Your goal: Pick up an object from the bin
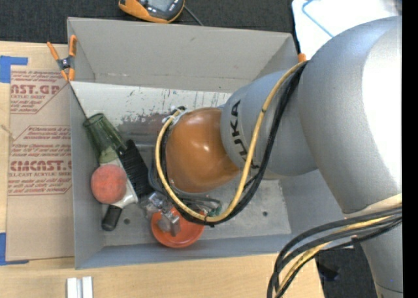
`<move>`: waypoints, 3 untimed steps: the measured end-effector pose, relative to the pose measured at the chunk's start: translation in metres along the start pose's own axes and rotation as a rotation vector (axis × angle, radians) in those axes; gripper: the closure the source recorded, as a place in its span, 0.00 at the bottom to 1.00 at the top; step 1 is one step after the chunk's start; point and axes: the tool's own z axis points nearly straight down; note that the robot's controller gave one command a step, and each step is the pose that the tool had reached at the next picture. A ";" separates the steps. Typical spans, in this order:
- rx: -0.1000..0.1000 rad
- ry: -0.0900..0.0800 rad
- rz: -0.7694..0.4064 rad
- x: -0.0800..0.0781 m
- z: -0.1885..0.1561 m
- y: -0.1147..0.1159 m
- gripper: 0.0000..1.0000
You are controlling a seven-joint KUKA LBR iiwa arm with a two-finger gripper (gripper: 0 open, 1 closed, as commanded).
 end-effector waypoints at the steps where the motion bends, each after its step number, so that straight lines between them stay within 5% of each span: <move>1: -0.001 0.002 -0.186 -0.001 0.003 0.003 1.00; 3: -0.004 0.003 -0.130 -0.001 -0.031 0.004 1.00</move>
Offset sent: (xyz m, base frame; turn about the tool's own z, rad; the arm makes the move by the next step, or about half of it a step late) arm -0.0010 0.0021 0.0447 -0.1298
